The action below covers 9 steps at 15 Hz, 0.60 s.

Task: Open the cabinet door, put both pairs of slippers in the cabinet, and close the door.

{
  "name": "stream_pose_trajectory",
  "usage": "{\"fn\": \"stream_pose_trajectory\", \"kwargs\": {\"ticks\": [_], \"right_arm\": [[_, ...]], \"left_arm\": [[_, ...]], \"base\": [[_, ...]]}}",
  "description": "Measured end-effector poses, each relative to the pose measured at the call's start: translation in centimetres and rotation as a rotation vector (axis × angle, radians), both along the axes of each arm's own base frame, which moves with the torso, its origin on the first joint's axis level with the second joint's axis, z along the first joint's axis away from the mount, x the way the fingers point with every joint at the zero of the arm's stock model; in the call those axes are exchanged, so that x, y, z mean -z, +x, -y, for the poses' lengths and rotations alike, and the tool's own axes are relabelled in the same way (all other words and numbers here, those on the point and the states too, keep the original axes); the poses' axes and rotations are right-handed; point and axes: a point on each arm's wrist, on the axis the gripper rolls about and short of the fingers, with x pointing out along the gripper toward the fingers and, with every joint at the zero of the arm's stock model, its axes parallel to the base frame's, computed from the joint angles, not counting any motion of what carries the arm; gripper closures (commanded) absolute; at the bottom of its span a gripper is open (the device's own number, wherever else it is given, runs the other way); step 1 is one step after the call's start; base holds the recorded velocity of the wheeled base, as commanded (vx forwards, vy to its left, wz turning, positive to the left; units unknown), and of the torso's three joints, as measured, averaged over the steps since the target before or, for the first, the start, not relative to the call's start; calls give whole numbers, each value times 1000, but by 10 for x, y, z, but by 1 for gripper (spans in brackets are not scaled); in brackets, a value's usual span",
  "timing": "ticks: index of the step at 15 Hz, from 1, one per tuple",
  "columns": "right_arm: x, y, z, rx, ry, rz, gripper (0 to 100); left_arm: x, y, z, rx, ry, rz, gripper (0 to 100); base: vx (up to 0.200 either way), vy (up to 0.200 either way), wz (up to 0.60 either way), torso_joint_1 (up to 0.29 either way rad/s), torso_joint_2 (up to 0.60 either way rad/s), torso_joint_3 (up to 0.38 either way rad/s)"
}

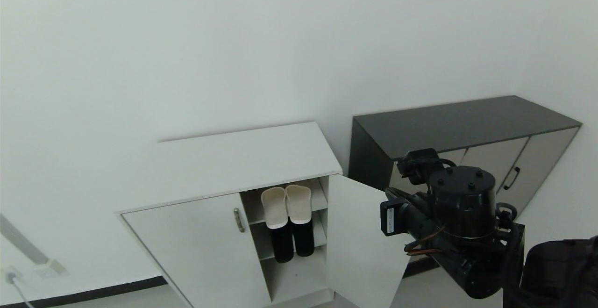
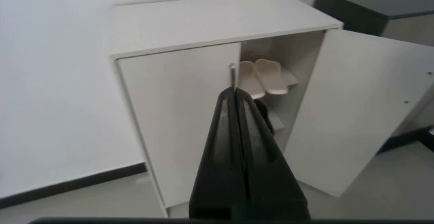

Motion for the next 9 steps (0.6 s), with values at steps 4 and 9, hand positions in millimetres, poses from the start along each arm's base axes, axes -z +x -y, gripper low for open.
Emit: {"fn": "stream_pose_trajectory", "kwargs": {"ticks": [4, 9], "right_arm": [[0, 5, 4, 18, -8, 1, 100], [1, 6, 5, 21, -13, 1, 100]], "left_arm": [[0, 0, 0, -1, -5, -1, 100], [0, 0, 0, 0, -6, -1, 100]], "base": [[0, 0, 0, 0, 0, 0], [-200, 0, 0, 4, 1, -1]]}}
